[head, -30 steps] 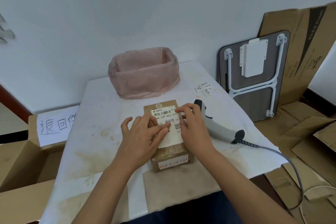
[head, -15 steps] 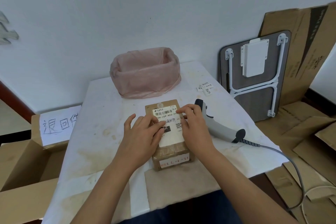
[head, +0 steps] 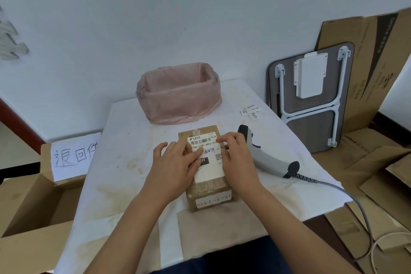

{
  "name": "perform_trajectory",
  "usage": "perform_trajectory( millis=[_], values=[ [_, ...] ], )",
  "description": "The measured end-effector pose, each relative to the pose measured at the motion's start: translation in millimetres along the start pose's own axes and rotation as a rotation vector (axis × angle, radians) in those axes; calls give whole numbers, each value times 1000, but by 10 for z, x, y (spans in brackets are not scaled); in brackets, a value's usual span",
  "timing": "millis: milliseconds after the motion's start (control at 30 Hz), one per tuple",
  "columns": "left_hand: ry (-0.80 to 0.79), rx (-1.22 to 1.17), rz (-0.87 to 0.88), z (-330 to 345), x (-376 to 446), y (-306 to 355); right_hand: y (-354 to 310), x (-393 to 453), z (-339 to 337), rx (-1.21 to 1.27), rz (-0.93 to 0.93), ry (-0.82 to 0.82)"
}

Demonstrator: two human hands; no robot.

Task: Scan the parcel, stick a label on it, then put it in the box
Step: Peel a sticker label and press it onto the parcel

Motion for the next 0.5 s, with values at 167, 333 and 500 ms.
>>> perform_trajectory(
  millis=[167, 333, 500],
  values=[
    [8, -82, 15, -23, -51, -8, -17, -10, -8, -33, -2, 3],
    [-16, -111, -11, -13, -136, -39, -24, -29, -8, -91, -5, 7],
    [-13, -133, -54, 14, -168, -31, -71, -38, -19, -147, -10, -19]
  ],
)
Point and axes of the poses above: each hand's wrist, its own x-axis towards the middle knuckle, its own z-axis out of the palm, y = z × x, the point moved 7 cm from there along x, towards the middle knuckle, and after that the axes turned 9 degrees about -y, right-handed, at the moved point
